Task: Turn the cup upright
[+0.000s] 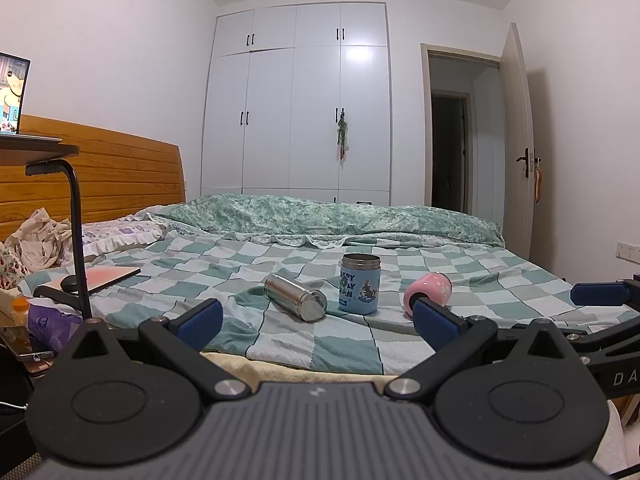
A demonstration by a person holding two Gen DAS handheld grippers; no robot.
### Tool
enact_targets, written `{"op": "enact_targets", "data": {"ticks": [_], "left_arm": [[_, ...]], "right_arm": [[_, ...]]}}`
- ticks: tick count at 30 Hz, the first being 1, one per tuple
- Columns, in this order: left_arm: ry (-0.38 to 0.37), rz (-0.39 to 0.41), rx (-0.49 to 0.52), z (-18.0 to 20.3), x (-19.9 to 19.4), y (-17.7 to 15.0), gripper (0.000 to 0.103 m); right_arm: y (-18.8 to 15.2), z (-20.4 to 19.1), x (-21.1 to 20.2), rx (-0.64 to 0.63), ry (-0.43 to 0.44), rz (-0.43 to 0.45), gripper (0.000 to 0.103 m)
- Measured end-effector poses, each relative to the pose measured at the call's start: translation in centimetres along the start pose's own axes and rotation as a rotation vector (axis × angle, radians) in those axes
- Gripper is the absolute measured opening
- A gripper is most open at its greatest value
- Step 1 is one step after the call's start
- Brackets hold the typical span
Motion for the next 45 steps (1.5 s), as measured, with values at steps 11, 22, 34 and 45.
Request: {"op": "enact_targets", "data": {"ticks": [11, 22, 34, 45], "left_arm": [[0.001, 0.0, -0.001, -0.1, 0.1, 0.0, 0.103], [-0.009, -0.027, -0.042, -1.8, 2.5, 1.2, 0.103], [0.072, -0.222, -0.085, -7.6, 14.5, 1.2, 0.103], [-0.029, -0.342, -0.279, -12.8, 25.8, 1.4, 0.103]], "right_arm": [[0.0, -0.1, 0.0, 0.002, 0.001, -0.004, 0.103], [1.4, 0.2, 2.3, -0.031, 0.032, 0.014, 0.103], [6.8, 0.7, 18.4, 0.068, 0.221, -0.116, 0.103], [10.0, -1.5, 33.4, 0.111, 0.366, -0.306, 0.091]]}}
Point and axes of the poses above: each gripper's, at about its wrist camera, not at the fingertips, and x roughly the way its jaws point, z to its right, y to its top, the point moved 2 cm from there along x, roughly the way its jaws point, and after that the axes turned 7 degrees about -y, right-handed, at the moved point
